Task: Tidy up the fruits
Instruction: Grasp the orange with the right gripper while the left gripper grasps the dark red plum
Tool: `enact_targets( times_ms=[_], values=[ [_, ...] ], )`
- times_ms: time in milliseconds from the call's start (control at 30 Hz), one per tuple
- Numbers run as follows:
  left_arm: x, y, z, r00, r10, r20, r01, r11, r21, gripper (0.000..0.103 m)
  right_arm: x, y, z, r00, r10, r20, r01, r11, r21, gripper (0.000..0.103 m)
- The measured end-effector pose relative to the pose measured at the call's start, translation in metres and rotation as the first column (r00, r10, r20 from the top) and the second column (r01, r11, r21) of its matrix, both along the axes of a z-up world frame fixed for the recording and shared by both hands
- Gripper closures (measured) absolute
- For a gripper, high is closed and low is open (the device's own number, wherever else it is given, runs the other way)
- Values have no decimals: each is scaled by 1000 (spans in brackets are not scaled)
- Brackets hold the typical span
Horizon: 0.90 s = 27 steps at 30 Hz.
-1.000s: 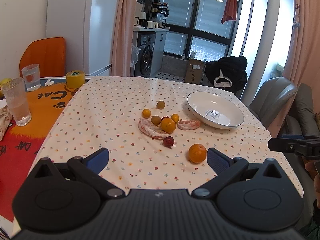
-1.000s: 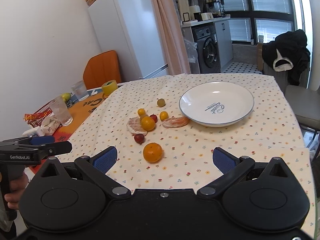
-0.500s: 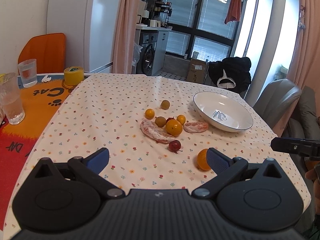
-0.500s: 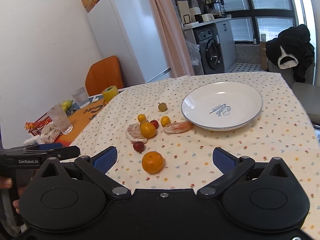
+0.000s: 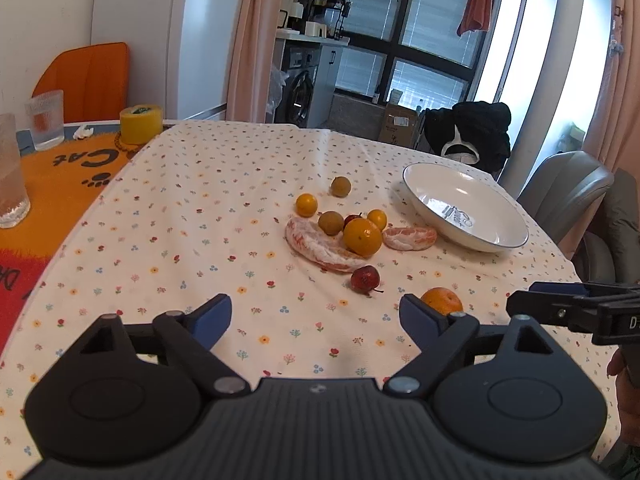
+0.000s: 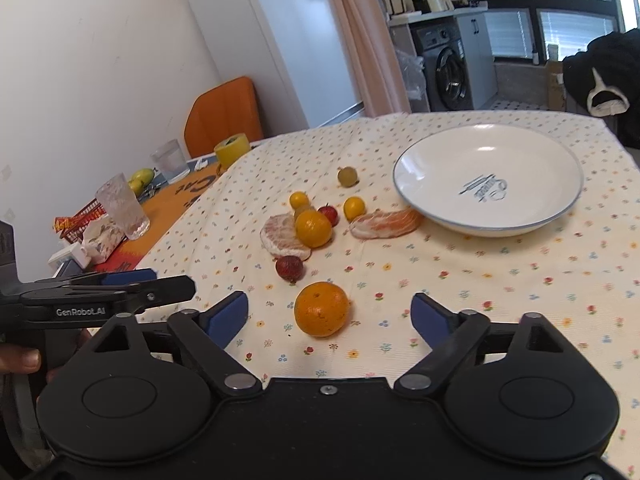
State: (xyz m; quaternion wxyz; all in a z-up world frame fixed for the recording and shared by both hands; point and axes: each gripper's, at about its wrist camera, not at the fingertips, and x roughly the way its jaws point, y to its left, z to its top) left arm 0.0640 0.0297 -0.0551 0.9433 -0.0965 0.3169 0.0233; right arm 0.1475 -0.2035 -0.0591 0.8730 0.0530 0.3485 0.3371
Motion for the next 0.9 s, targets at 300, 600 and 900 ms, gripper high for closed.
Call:
enact_targets(
  times_ms=[300,600,900],
  values=[
    [18,-1,-12,1000,-14,-19,14,1000,-13,31,12,15,-16,998,40,-38,-40,999,-5,29],
    [35,-6,-19,998,-45,-41,44,999,-19,39,25,25,-30,994,73,-79,-74,997,0,43],
    [52,-13,-25,996,-67,-56,66,998,-13,47,32,28,-38,992,94,-79,-92,995,25,66]
  ],
)
